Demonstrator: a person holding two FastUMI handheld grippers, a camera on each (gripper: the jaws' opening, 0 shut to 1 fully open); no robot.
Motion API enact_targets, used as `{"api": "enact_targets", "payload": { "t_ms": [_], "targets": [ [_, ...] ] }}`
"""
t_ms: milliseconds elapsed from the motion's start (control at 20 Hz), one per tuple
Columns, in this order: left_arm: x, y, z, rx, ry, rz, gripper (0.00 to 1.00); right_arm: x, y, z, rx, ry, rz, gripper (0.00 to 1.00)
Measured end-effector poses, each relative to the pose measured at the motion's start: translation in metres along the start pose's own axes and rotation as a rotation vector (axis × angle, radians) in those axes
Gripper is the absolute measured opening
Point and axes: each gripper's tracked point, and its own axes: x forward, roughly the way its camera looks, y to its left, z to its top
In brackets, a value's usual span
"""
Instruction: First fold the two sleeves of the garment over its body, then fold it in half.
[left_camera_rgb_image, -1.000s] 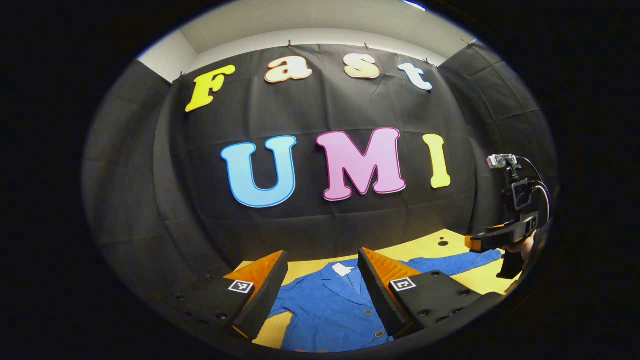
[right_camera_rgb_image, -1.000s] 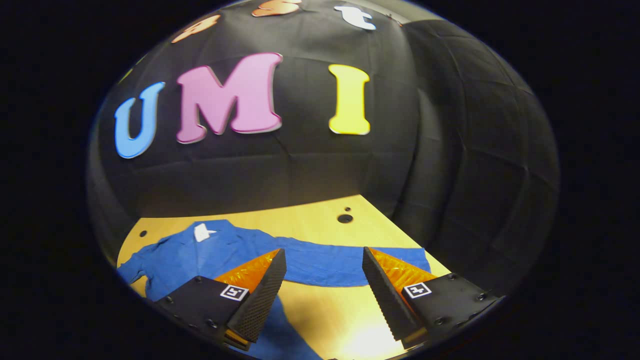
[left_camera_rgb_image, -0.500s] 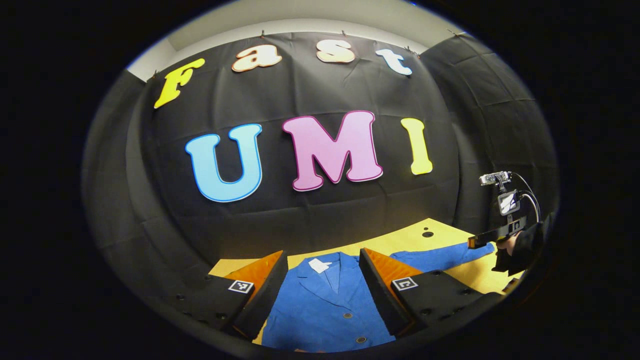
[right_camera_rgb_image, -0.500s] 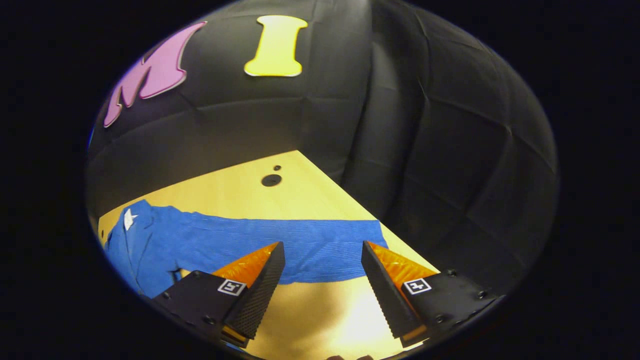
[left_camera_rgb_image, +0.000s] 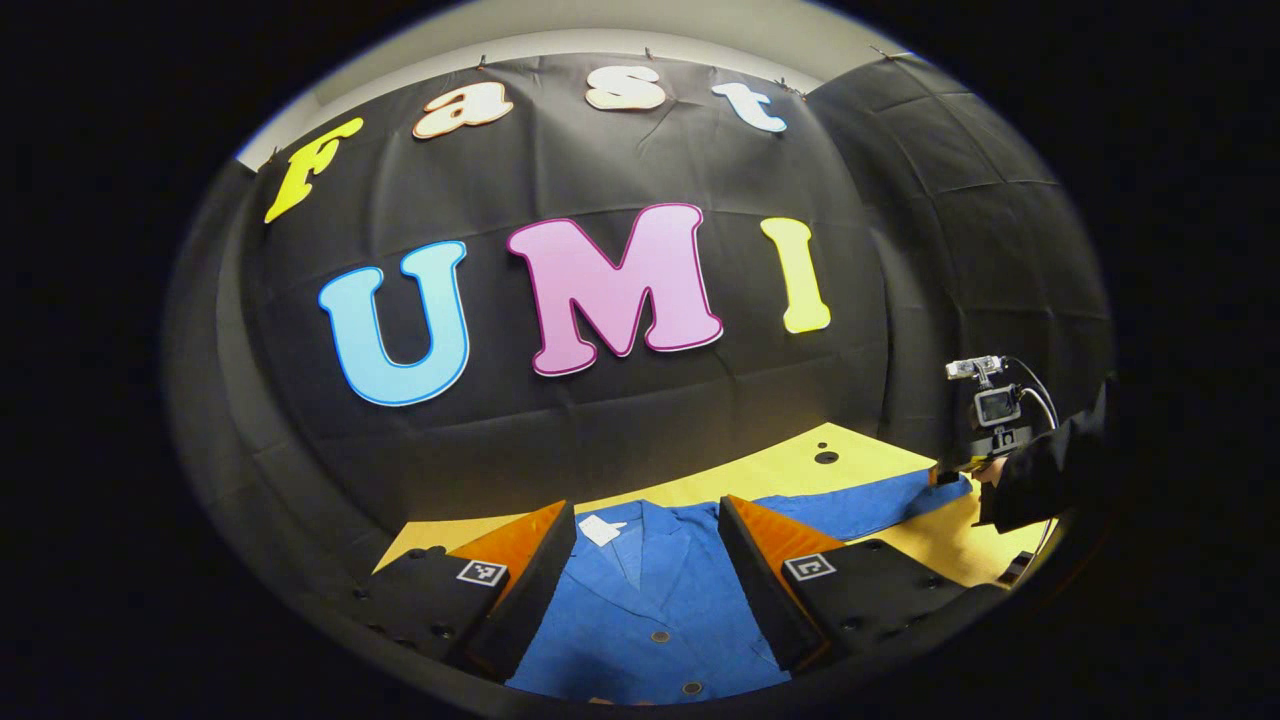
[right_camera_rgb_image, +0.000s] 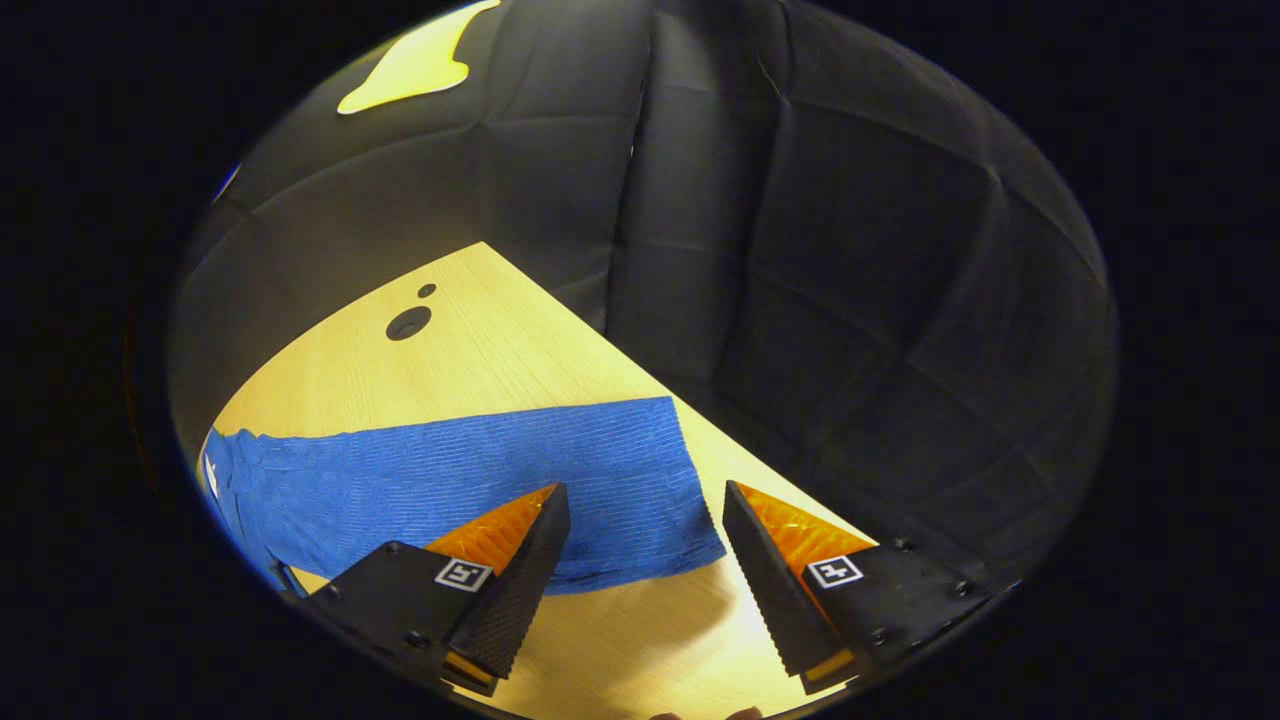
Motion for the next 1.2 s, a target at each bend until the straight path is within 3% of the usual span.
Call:
{"api": "enact_targets", "payload": {
  "t_ms": [150, 300, 400, 450, 500, 600, 650, 750, 850, 950, 1000, 1200],
  "targets": [
    [0.001, -0.004, 0.0, 0.007, 0.003, -0.002, 0.83, -0.003, -0.004, -0.014, 0.0, 0.078, 0.009, 0.98],
    [0.0, -0.004, 0.0, 0.008, 0.005, 0.008, 0.83, 0.002, -0.006, -0.018, 0.029, 0.072, 0.025, 0.99],
    [0.0, -0.003, -0.002, -0.001, 0.008, 0.009, 0.86, 0.003, -0.004, -0.012, 0.039, 0.071, 0.029, 0.92],
    [0.0, -0.005, -0.003, -0.007, 0.009, 0.009, 0.83, 0.001, -0.002, -0.01, 0.036, 0.067, 0.047, 0.95],
    [0.0, -0.006, -0.003, -0.009, 0.013, 0.009, 0.83, 0.0, -0.001, -0.009, 0.03, 0.064, 0.059, 0.9],
    [-0.003, -0.004, -0.001, 0.022, 0.004, 0.026, 0.83, 0.005, 0.005, -0.009, 0.028, 0.067, 0.055, 0.52],
    [-0.004, -0.005, 0.002, 0.04, -0.005, 0.024, 0.83, 0.004, 0.011, -0.007, 0.047, 0.064, 0.087, 0.45],
    [-0.004, -0.01, 0.003, 0.055, -0.015, 0.008, 0.83, 0.004, 0.014, -0.009, 0.089, 0.084, 0.069, 0.07],
    [-0.008, -0.012, 0.001, 0.049, -0.013, -0.001, 0.83, 0.014, 0.016, -0.007, 0.087, 0.085, 0.095, 0.1],
    [-0.01, -0.011, -0.002, 0.039, -0.002, 0.0, 0.87, 0.001, 0.022, -0.006, 0.09, 0.089, 0.131, 0.05],
    [-0.011, -0.008, -0.004, 0.037, 0.004, 0.006, 0.83, 0.002, 0.025, -0.009, 0.103, 0.109, 0.155, 0.01],
    [-0.016, -0.001, -0.006, 0.031, 0.008, 0.015, 0.83, -0.021, 0.02, 0.001, 0.103, 0.037, 0.118, 0.01]
  ]
}}
